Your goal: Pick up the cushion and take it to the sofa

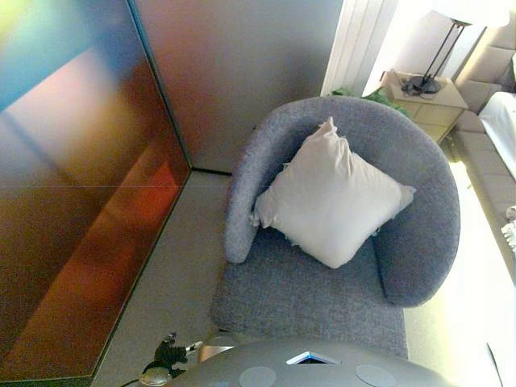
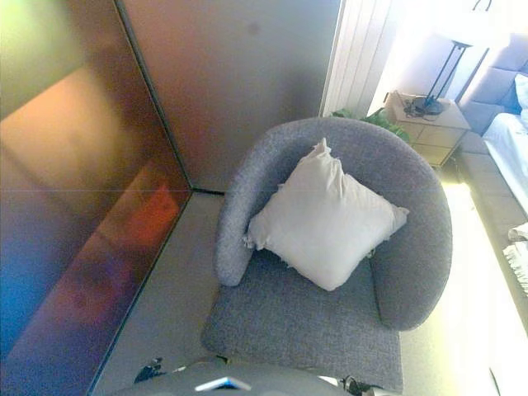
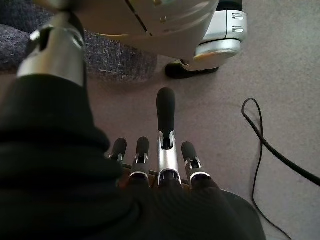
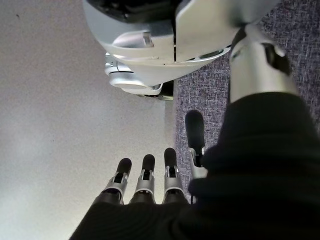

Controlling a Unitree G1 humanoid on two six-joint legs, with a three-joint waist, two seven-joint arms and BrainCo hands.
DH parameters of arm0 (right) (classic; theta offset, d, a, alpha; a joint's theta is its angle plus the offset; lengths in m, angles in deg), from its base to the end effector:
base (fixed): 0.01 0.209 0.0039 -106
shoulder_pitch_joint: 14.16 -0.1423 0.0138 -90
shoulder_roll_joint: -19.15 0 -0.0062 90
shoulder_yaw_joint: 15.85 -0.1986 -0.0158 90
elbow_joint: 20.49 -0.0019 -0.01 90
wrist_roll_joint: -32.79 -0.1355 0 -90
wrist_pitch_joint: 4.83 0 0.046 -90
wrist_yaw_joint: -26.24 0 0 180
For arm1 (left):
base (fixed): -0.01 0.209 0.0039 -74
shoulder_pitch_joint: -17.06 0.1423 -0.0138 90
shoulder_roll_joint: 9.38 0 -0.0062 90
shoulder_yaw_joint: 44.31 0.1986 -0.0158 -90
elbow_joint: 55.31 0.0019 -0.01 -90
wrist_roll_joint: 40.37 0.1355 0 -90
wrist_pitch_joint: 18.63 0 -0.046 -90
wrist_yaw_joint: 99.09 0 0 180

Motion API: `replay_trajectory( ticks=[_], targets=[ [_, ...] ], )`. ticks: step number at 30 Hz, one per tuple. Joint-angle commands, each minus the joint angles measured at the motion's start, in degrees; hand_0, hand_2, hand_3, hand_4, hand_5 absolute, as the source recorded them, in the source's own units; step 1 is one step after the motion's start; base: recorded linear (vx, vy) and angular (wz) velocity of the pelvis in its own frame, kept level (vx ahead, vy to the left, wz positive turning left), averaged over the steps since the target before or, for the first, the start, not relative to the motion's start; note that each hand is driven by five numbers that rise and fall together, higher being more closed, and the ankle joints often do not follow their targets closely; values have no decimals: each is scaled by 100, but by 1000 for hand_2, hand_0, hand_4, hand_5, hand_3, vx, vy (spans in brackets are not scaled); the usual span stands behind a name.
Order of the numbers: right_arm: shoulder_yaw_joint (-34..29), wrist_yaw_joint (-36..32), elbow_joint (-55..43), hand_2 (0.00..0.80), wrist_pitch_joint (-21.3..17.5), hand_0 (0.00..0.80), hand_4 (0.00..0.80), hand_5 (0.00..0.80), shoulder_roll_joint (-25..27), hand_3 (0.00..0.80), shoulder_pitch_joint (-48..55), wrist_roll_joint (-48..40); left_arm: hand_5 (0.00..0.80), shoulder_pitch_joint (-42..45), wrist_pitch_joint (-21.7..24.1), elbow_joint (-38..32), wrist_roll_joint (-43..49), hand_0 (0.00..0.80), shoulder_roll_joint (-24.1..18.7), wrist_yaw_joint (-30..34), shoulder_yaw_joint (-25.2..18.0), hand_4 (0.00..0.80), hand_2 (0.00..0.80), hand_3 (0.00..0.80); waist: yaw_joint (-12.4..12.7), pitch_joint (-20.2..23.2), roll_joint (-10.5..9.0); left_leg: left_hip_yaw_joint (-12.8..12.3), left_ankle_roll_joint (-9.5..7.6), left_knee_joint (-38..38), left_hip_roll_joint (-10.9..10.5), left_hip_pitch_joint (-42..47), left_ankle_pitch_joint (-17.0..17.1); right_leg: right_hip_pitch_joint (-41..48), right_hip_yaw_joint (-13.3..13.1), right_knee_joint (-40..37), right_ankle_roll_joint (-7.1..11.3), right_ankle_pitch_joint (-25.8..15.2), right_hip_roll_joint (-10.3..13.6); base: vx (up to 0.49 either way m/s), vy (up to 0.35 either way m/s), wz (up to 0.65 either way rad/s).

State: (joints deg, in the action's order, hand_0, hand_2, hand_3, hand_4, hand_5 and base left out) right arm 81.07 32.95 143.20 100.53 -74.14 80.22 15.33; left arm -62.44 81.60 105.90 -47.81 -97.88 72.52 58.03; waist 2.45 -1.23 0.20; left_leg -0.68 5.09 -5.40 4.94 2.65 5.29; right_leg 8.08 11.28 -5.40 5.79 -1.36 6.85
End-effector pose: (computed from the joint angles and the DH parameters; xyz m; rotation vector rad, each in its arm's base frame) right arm 0.0190 -0.2232 -0.1355 -0.0612 1.6113 -0.3512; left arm 0.0040 0.2290 -0.1315 0.3101 1.2394 0.1808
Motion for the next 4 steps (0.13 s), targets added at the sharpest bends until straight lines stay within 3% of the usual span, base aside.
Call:
replay_trajectory(
  ticks=[1,4],
  targets=[
    [113,-58,237,0,78,0,0,0,34,0,-555,167,0,-524,-59,200,204,0,39,38,111,0,0,0,175,-406,-161,-29,-375,40,-366,618,-984,92,7,93,6,235,70,-2,-5,6],
    [125,-9,254,0,51,0,0,0,15,0,-549,130,0,-533,-72,198,184,0,40,63,127,0,0,0,166,-381,-162,-25,-385,40,-370,625,-981,93,3,105,4,235,68,6,-3,5]
  ],
)
